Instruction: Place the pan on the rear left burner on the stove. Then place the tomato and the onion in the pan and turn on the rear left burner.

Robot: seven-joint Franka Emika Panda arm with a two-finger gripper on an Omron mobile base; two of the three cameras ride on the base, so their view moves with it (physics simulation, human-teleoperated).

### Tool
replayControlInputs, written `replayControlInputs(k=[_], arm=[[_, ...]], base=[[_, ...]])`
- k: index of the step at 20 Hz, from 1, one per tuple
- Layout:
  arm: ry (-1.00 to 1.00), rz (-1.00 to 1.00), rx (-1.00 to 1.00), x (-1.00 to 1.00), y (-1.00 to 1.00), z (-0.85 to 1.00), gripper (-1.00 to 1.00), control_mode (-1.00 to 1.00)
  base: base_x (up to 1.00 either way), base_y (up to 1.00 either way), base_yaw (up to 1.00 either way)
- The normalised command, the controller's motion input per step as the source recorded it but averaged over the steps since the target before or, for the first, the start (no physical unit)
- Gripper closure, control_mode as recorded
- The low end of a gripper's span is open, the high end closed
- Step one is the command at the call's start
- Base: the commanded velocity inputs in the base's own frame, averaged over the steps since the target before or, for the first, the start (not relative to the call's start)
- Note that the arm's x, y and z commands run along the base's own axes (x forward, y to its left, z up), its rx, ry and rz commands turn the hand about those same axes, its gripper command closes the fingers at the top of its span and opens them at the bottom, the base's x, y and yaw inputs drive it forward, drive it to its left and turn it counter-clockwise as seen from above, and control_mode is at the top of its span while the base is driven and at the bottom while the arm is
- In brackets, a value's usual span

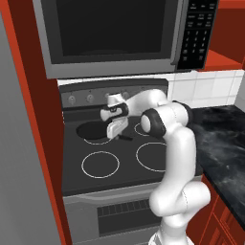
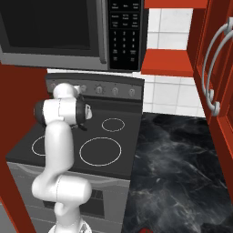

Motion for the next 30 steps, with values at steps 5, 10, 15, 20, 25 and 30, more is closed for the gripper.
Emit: replayControlInputs(k=[5,10,15,20,25,30], arm=[[0.00,0.00,0.00,0.23,0.00,-0.32,1.00,-1.00],[0.01,0.00,-0.03,0.09,0.00,-0.34,1.00,-1.00],[0.04,0.00,-0.08,0.01,0.00,-0.48,1.00,-1.00],[0.03,0.00,-0.10,0.00,0.05,-0.45,-1.00,-1.00],[0.00,0.00,-0.05,-0.01,0.03,-0.10,-1.00,-1.00],[0.00,0.00,0.00,-0.24,0.00,0.08,-1.00,-1.00]], base=[[0.00,0.00,0.00],[0.00,0.00,0.00],[0.00,0.00,0.00],[0.00,0.00,0.00],[0.00,0.00,0.00],[0.00,0.00,0.00]])
